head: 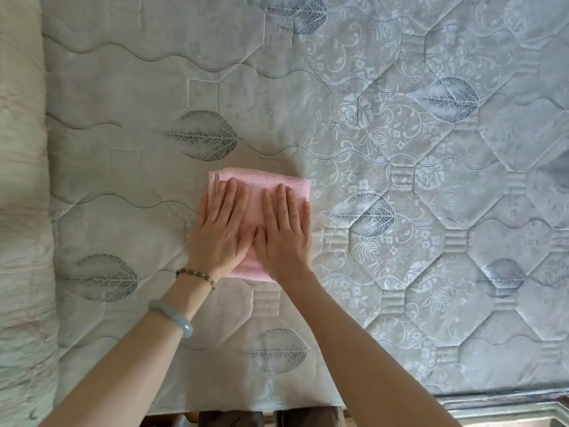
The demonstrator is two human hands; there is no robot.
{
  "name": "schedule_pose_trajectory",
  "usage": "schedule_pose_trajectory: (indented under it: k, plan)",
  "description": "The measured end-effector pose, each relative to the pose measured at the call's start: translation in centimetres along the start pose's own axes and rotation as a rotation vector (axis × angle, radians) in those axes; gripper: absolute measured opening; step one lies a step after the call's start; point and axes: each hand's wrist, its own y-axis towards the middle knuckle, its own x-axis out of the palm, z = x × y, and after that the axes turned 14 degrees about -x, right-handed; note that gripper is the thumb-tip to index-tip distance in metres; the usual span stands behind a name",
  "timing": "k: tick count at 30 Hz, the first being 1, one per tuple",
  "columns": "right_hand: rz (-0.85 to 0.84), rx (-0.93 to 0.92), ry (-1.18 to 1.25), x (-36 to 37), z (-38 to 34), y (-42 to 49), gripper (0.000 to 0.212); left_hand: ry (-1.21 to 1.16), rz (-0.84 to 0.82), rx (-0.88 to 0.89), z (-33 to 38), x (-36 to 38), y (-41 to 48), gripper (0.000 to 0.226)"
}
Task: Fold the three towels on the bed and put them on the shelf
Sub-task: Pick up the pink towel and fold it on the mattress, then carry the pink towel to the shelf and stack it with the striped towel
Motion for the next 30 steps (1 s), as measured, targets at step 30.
schedule_pose_trajectory:
  k: [30]
  plan:
    - [-0.091, 0.776, 1.333, -7.5, 2.2, -1.8, 0.042, -1.07, -0.521, -0.637, -1.5, -6.5, -1.8, 0.056]
